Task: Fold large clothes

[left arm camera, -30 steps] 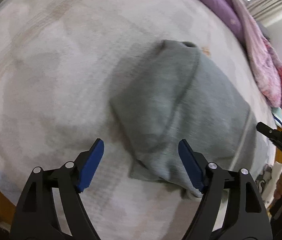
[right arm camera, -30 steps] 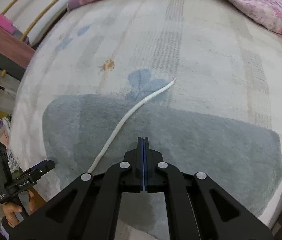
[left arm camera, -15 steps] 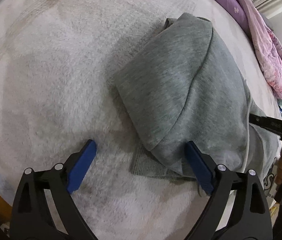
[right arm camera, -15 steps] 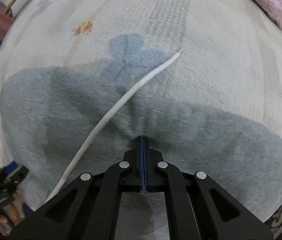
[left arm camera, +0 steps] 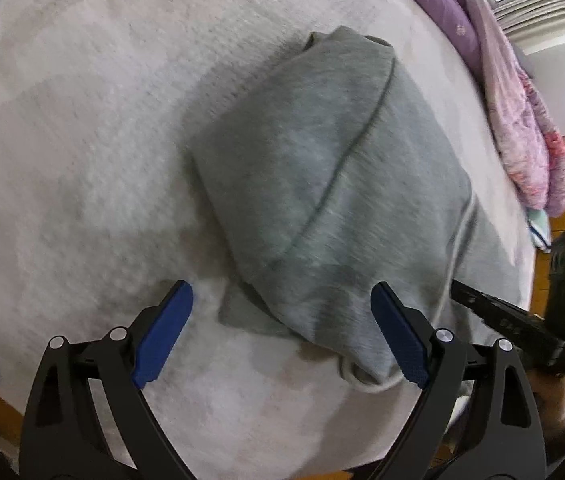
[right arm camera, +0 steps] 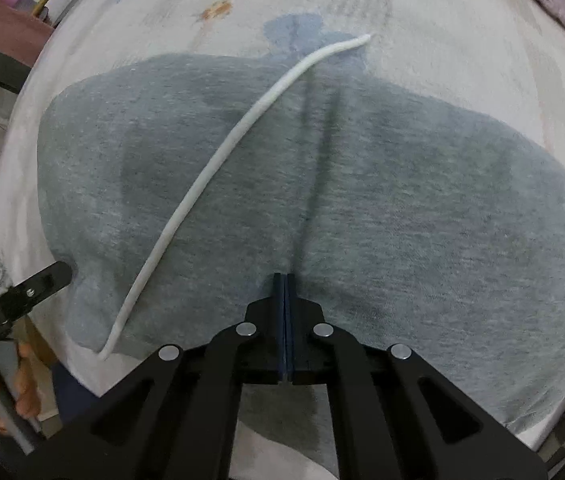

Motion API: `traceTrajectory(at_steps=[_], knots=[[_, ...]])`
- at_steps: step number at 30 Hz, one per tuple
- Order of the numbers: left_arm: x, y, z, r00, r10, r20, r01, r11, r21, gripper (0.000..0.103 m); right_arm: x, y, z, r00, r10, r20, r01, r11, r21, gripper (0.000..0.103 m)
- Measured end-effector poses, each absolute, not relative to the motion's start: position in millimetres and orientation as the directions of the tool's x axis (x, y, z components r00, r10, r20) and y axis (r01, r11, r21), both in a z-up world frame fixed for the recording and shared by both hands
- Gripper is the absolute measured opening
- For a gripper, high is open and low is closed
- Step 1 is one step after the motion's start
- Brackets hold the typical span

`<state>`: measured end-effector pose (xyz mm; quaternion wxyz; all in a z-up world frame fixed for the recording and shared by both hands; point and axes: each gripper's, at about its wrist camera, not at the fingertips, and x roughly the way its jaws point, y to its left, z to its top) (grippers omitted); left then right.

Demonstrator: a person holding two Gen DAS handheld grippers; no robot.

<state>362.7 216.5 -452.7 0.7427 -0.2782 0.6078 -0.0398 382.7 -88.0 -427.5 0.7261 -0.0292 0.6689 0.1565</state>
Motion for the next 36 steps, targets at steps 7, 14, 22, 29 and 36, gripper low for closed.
traceTrajectory(at_steps=[7,14,22,29,36], knots=[[353.4,225.3,-459.1,0.294,-0.436,-0.851,-0.321,0.793,-0.517,0.09,338.6,-110.2,-399.6,0.099,0.268,-0.958,-0.216,0.946,0.242,0.0],[351.5,216.5,-461.4,0.293,-0.398,-0.869,-0.301,0.825,-0.479,0.089,322.2,-127.3,-431.4,0.079,0.34,-0.937,-0.1,0.938,0.332,0.0],[356.1,224.8,-465.5,0.255,-0.418,-0.872,-0.31,0.819,-0.483,0.084,325.7,-135.5,-430.6,0.075,0.356,-0.932,-0.094,0.933,0.348,0.0],[360.2,224.5,-470.9,0.217,-0.454,-0.864,-0.361,0.785,-0.503,0.081,334.1,-118.0,-437.1,0.07,0.369,-0.927,-0.09,0.928,0.363,0.0],[362.9,215.3,-470.6,0.256,-0.492,-0.832,-0.338,0.761,-0.554,0.061,331.8,-125.0,-437.8,0.076,0.377,-0.923,-0.095,0.924,0.37,0.0]])
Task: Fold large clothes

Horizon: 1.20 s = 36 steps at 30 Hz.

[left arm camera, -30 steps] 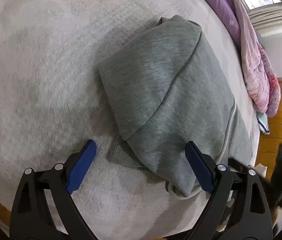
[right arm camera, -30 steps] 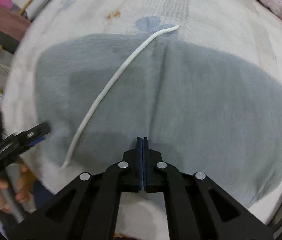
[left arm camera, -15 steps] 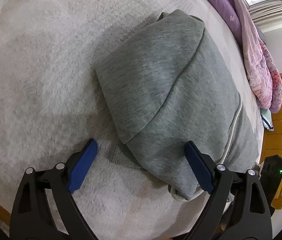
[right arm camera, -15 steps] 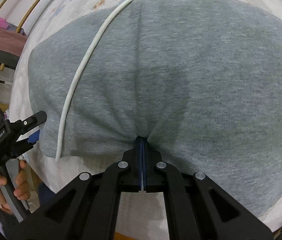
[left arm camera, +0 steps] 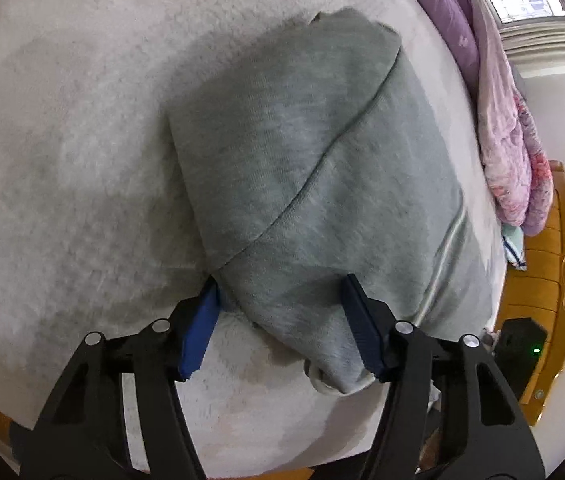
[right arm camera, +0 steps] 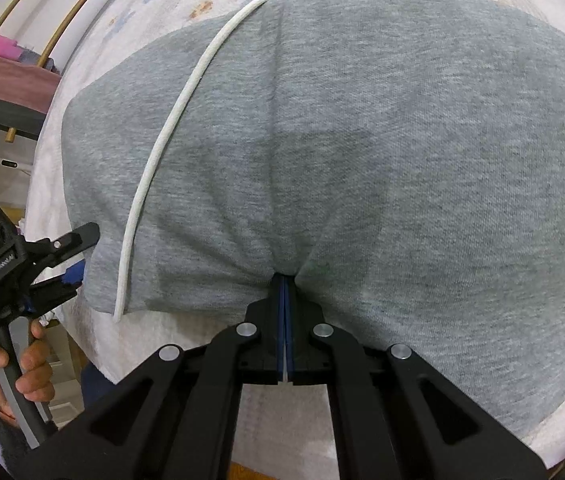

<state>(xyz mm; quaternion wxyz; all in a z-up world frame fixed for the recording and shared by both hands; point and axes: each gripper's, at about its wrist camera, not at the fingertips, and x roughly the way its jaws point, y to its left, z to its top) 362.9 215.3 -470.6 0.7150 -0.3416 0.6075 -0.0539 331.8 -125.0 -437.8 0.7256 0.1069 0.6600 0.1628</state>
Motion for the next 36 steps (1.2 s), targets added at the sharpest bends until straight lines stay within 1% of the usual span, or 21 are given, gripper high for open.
traceTrajectory(at_steps=[1,2,4,5,6,8,11,13,15,16,17,18,20,21,22,23,24,26,28,31,36], knots=[[363.8,216.5,-473.0,0.266,-0.498,-0.825,-0.345,0.75,-0.564,0.061,331.6,-125.4,-437.9,0.077,0.378,-0.922,-0.096,0.924,0.371,0.0],[364.1,218.5,-474.3,0.277,-0.507,-0.816,-0.349,0.739,-0.577,0.059,330.9,-127.0,-438.2,0.079,0.38,-0.922,-0.097,0.923,0.372,0.0],[362.7,221.5,-475.0,0.313,-0.523,-0.793,-0.329,0.723,-0.607,0.025,328.9,-128.0,-438.1,0.083,0.384,-0.92,-0.096,0.922,0.376,0.0],[360.7,224.0,-474.0,0.341,-0.544,-0.767,-0.311,0.704,-0.638,0.014,327.9,-128.9,-438.2,0.087,0.386,-0.918,-0.096,0.921,0.378,0.0],[359.6,224.8,-471.5,0.353,-0.543,-0.762,-0.302,0.705,-0.642,0.013,326.8,-130.3,-438.0,0.09,0.388,-0.917,-0.097,0.92,0.379,0.0],[354.8,217.7,-454.7,0.386,-0.513,-0.767,-0.234,0.75,-0.619,0.012,324.2,-132.2,-437.5,0.102,0.391,-0.915,-0.098,0.919,0.381,0.0],[351.4,210.4,-427.9,0.439,-0.522,-0.731,-0.165,0.753,-0.637,0.011,317.8,-134.9,-435.0,0.137,0.399,-0.907,-0.1,0.916,0.389,0.0],[350.2,202.1,-408.8,0.455,-0.498,-0.738,-0.113,0.79,-0.602,0.011,310.6,-140.7,-430.6,0.177,0.427,-0.887,-0.084,0.904,0.418,0.0],[348.5,193.1,-389.8,0.474,-0.506,-0.721,-0.054,0.8,-0.597,0.01,304.1,-148.6,-424.4,0.216,0.455,-0.864,-0.051,0.889,0.456,0.0],[346.9,187.8,-378.4,0.488,-0.513,-0.706,-0.022,0.802,-0.597,0.01,299.0,-153.0,-418.0,0.248,0.473,-0.845,-0.042,0.877,0.478,0.003],[346.0,184.0,-370.5,0.493,-0.521,-0.697,0.0,0.801,-0.599,0.01,295.1,-154.7,-412.3,0.272,0.473,-0.838,-0.037,0.875,0.482,0.003],[346.8,179.0,-362.2,0.491,-0.534,-0.688,0.02,0.797,-0.604,0.01,290.3,-155.6,-402.6,0.305,0.467,-0.83,-0.044,0.877,0.478,0.007],[348.3,169.6,-352.8,0.488,-0.535,-0.69,0.04,0.803,-0.595,0.01,279.9,-155.0,-378.2,0.391,0.479,-0.786,-0.1,0.871,0.481,0.011],[349.4,166.9,-350.0,0.483,-0.529,-0.698,0.045,0.811,-0.584,0.01,275.3,-152.3,-369.4,0.416,0.483,-0.77,-0.135,0.871,0.473,0.018],[350.4,164.0,-347.1,0.481,-0.525,-0.702,0.048,0.816,-0.576,0.01,267.1,-145.8,-355.8,0.452,0.491,-0.744,-0.195,0.869,0.455,0.029],[351.6,161.3,-345.1,0.48,-0.527,-0.701,0.052,0.815,-0.576,0.01,260.3,-140.1,-347.2,0.479,0.501,-0.721,-0.24,0.864,0.442,0.035],[352.3,159.6,-344.2,0.475,-0.528,-0.703,0.052,0.815,-0.577,0.01,250.8,-131.4,-337.3,0.513,0.506,-0.693,-0.294,0.862,0.412,0.038],[351.8,162.6,-342.6,0.464,-0.537,-0.705,0.047,0.809,-0.585,0.01,232.8,-107.6,-323.5,0.552,0.517,-0.654,-0.411,0.851,0.326,0.04],[354.0,158.3,-342.0,0.459,-0.534,-0.71,0.041,0.811,-0.583,0.01,222.0,-87.2,-320.7,0.56,0.528,-0.639,-0.489,0.833,0.259,0.046],[355.3,161.8,-344.8,0.44,-0.541,-0.716,0.022,0.804,-0.594,0.01,218.6,-57.7,-332.1,0.569,0.487,-0.663,-0.533,0.832,0.155,0.049],[355.4,163.9,-346.1,0.421,-0.551,-0.721,0.019,0.8,-0.6,0.01,230.2,-29.5,-349.3,0.578,0.466,-0.67,-0.528,0.839,0.128,0.049]])
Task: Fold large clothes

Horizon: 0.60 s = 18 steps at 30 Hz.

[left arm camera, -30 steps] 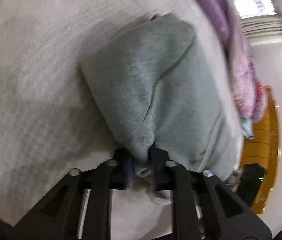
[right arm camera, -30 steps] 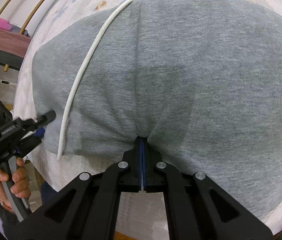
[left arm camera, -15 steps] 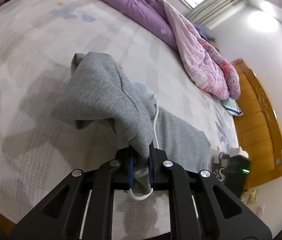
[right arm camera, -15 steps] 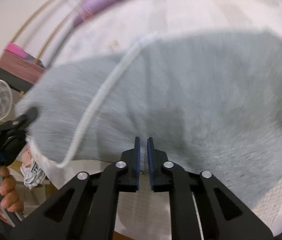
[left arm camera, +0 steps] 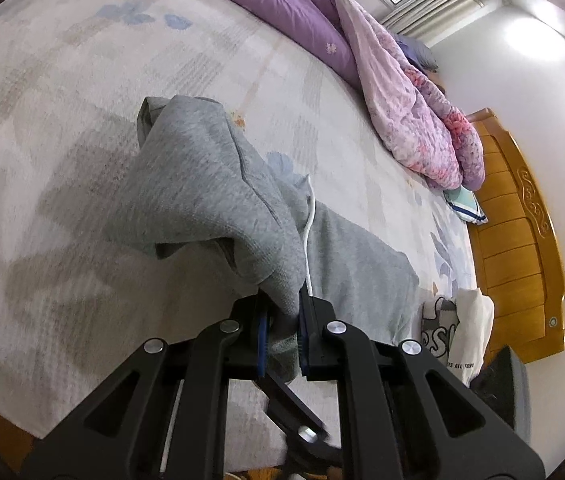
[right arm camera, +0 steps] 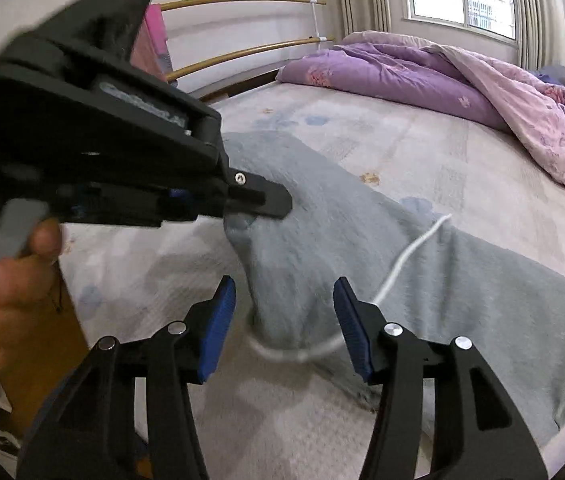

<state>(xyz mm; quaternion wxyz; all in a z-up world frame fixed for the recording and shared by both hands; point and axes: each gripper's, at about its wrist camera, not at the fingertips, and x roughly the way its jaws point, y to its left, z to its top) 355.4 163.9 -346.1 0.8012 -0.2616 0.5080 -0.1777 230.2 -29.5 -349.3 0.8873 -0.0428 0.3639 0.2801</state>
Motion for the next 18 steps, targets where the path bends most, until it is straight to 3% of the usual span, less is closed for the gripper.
traceTrajectory(at_steps=[7,8,10,11,13,14,15,18], knots=[[360.4,166.3,-350.5,0.404,-0.569,-0.717,0.007,0.785,-0.619,0.01,261.3,-18.0,-362.9,0.584,0.444,-0.68,-0.46,0.871,0.173,0.047],[360.5,166.6,-351.2,0.403,-0.573,-0.714,0.006,0.781,-0.624,0.011,269.9,-18.3,-363.3,0.592,0.437,-0.677,-0.447,0.877,0.175,0.042],[362.8,167.1,-353.3,0.398,-0.59,-0.703,0.0,0.766,-0.643,0.014,275.0,-23.5,-361.0,0.592,0.444,-0.672,-0.429,0.88,0.203,0.015],[363.6,168.4,-354.7,0.394,-0.607,-0.69,-0.012,0.747,-0.664,0.018,278.0,-26.9,-361.1,0.579,0.452,-0.678,-0.413,0.88,0.234,0.013],[362.6,173.2,-354.5,0.388,-0.641,-0.663,-0.046,0.705,-0.708,0.042,280.7,-33.1,-360.3,0.566,0.472,-0.676,-0.39,0.876,0.284,0.01],[360.2,175.7,-353.0,0.394,-0.64,-0.659,-0.055,0.7,-0.712,0.07,281.4,-38.9,-359.2,0.557,0.488,-0.672,-0.374,0.87,0.322,0.01],[356.2,179.6,-350.5,0.41,-0.627,-0.662,-0.065,0.704,-0.707,0.079,282.1,-45.1,-358.0,0.549,0.506,-0.665,-0.359,0.861,0.36,0.01],[344.0,198.6,-346.7,0.467,-0.614,-0.636,-0.098,0.679,-0.727,0.079,283.8,-59.6,-352.1,0.545,0.547,-0.635,-0.317,0.836,0.449,0.009]])
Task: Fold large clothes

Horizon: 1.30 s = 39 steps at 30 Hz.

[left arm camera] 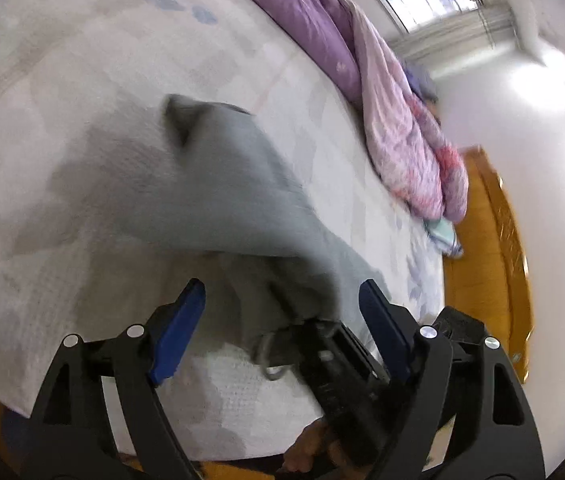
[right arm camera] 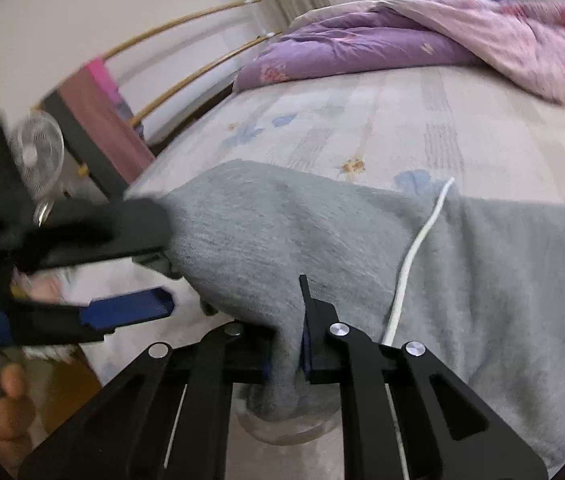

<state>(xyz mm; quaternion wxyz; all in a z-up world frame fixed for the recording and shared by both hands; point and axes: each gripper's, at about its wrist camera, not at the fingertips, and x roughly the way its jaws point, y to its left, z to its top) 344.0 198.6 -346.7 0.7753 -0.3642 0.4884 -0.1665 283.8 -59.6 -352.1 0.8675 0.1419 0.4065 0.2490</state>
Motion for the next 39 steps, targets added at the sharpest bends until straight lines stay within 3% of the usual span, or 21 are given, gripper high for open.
traceTrajectory(at_steps=[6,9,15,22,27,31,35,36,39], knots=[[368.2,194.2,-352.2,0.485,-0.535,-0.692,-0.14,0.734,-0.665,0.079,282.9,-104.4,-338.5,0.568,0.614,-0.548,-0.193,0.747,0.636,0.009],[384.6,164.4,-344.3,0.486,-0.576,-0.657,-0.074,0.722,-0.688,0.079,274.5,-132.8,-332.3,0.602,0.624,-0.499,-0.141,0.697,0.703,0.009],[401.9,53.1,-305.0,0.458,-0.591,-0.664,0.163,0.79,-0.591,0.079,257.8,-203.0,-328.1,0.706,0.57,-0.421,-0.024,0.613,0.79,0.009],[383.1,-19.6,-295.5,0.394,-0.661,-0.639,0.31,0.75,-0.584,0.079,233.4,-267.6,-350.8,0.775,0.473,-0.419,0.149,0.508,0.848,0.009],[372.8,-20.0,-321.7,0.352,-0.648,-0.676,0.286,0.762,-0.581,0.079,216.5,-290.9,-372.3,0.778,0.457,-0.432,0.234,0.427,0.873,0.009],[366.7,-9.5,-328.5,0.318,-0.721,-0.615,0.269,0.691,-0.671,0.079,210.4,-306.7,-387.3,0.777,0.475,-0.413,0.253,0.365,0.896,0.009],[361.1,-3.3,-324.8,0.283,-0.858,-0.429,0.274,0.501,-0.821,0.079,211.5,-321.3,-396.6,0.774,0.459,-0.436,0.288,0.358,0.888,0.009],[361.8,-0.8,-322.6,0.288,-0.859,-0.424,0.263,0.497,-0.827,0.08,208.8,-327.1,-400.0,0.777,0.45,-0.44,0.302,0.346,0.888,0.009],[370.5,-1.3,-321.8,0.373,-0.696,-0.614,0.239,0.711,-0.661,0.08,203.2,-342.8,-410.6,0.777,0.405,-0.482,0.364,0.334,0.869,0.009]])
